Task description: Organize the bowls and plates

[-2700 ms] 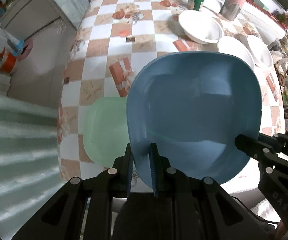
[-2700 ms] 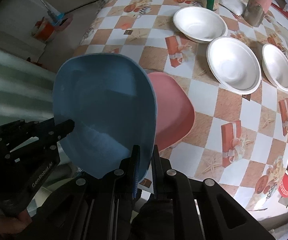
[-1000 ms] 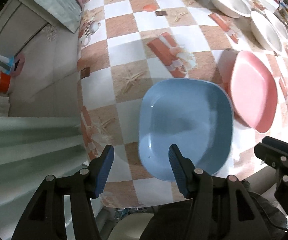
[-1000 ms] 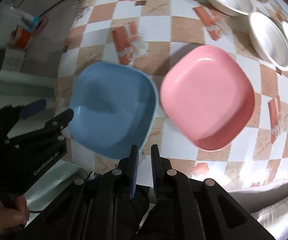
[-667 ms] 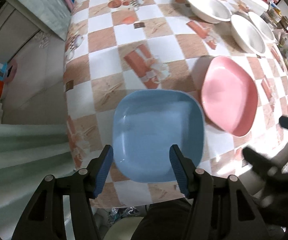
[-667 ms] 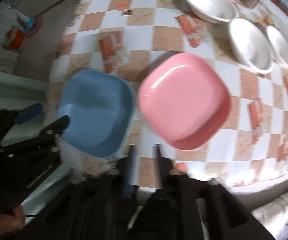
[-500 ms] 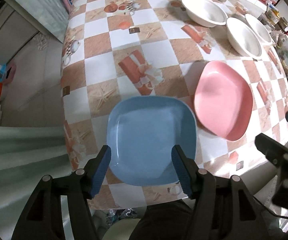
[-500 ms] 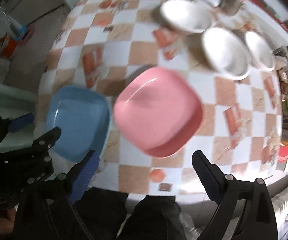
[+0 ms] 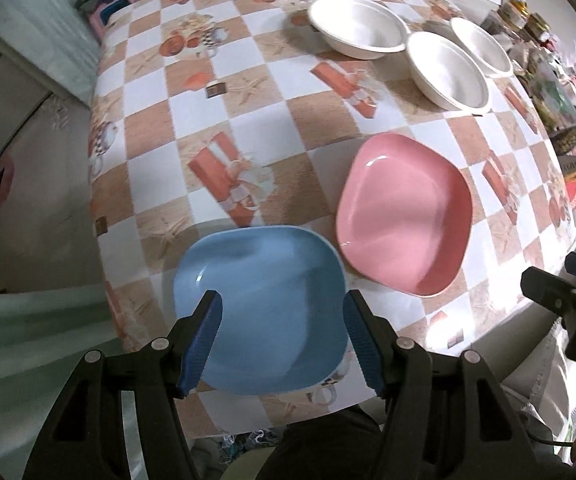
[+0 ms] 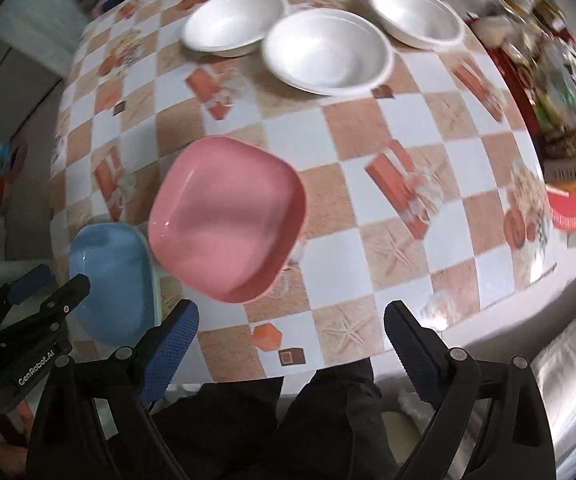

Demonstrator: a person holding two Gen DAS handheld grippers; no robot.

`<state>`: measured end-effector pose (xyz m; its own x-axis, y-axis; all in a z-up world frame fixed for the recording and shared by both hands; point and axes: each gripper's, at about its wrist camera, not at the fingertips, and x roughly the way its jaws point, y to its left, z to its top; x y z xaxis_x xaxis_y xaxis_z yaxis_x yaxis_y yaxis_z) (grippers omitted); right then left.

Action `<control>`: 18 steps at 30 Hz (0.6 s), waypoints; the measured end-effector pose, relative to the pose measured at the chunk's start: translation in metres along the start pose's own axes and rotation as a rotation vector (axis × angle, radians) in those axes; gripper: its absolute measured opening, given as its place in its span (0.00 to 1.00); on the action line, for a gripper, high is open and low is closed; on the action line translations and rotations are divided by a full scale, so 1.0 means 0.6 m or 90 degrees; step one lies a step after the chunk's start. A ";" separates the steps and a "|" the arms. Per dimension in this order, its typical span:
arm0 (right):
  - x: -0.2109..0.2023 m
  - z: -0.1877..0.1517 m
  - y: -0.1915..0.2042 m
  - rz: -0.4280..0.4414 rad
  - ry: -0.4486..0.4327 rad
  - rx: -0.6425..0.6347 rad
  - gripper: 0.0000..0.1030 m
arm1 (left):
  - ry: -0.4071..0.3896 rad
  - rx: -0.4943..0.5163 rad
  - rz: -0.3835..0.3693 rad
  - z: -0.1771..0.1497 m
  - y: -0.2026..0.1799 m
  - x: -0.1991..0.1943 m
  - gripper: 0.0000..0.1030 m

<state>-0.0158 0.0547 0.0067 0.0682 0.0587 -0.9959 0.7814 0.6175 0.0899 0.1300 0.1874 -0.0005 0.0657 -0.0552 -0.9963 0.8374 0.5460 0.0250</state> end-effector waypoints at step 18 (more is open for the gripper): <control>-0.017 0.013 -0.040 -0.018 0.008 0.011 0.92 | 0.004 0.082 -0.030 0.018 -0.074 -0.017 0.68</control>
<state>-0.0303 0.0330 0.0144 0.0379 0.0516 -0.9979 0.7937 0.6051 0.0614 0.0982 0.1546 0.0096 0.0214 -0.0733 -0.9971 0.9024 0.4307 -0.0123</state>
